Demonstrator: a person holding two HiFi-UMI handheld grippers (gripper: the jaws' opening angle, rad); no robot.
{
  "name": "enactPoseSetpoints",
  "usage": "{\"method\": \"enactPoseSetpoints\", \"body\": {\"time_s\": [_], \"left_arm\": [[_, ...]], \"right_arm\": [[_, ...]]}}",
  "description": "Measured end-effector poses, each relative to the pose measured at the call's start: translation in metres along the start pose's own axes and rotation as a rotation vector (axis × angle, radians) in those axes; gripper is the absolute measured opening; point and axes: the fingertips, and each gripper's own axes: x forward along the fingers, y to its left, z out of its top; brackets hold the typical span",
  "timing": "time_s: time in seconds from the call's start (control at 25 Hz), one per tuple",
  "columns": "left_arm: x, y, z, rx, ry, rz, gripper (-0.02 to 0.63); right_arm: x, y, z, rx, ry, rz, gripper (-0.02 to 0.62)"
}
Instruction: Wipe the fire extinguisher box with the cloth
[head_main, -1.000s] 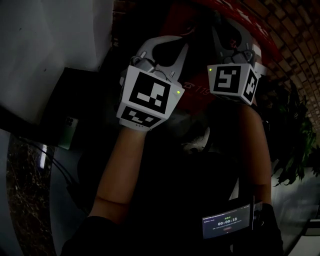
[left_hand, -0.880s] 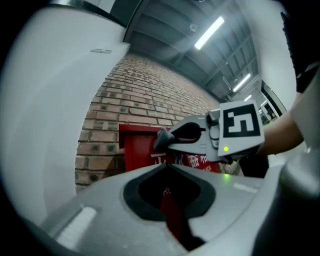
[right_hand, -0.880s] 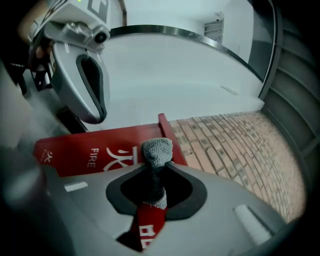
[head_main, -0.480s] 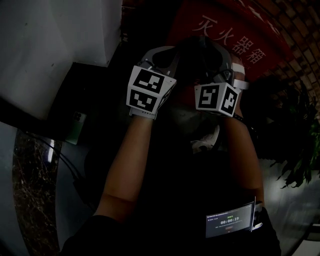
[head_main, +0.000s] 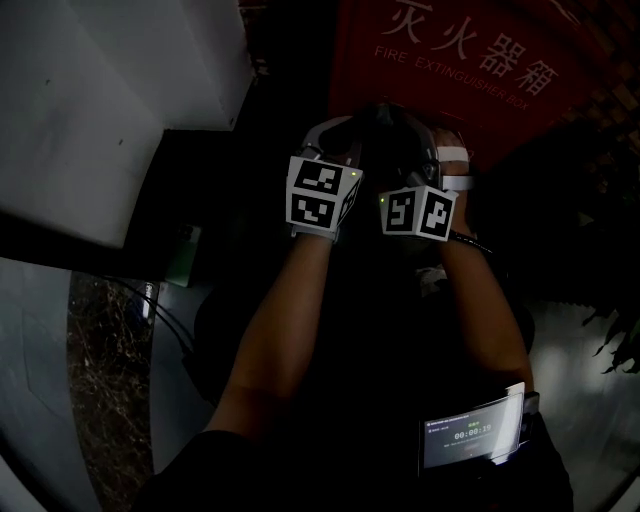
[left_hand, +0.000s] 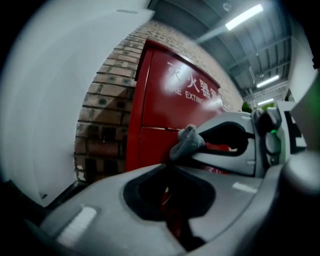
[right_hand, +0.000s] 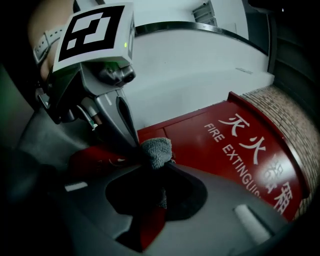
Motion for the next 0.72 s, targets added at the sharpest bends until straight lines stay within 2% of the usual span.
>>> {"method": "enactPoseSetpoints", "body": {"time_s": [0.16, 0.4, 0.72], "left_arm": [[0.005, 0.001, -0.024, -0.003, 0.037, 0.015, 0.003], [0.009, 0.004, -0.073, -0.057, 0.150, 0.015, 0.003], [0.003, 0.003, -0.105, -0.014, 0.258, 0.040, 0.003]], "right_arm": [[0.005, 0.040, -0.010, -0.008, -0.001, 0.059, 0.066], [0.009, 0.086, -0.026, -0.044, 0.003, 0.102, 0.066], [0.016, 0.160, -0.052, -0.009, 0.066, 0.248, 0.064]]}}
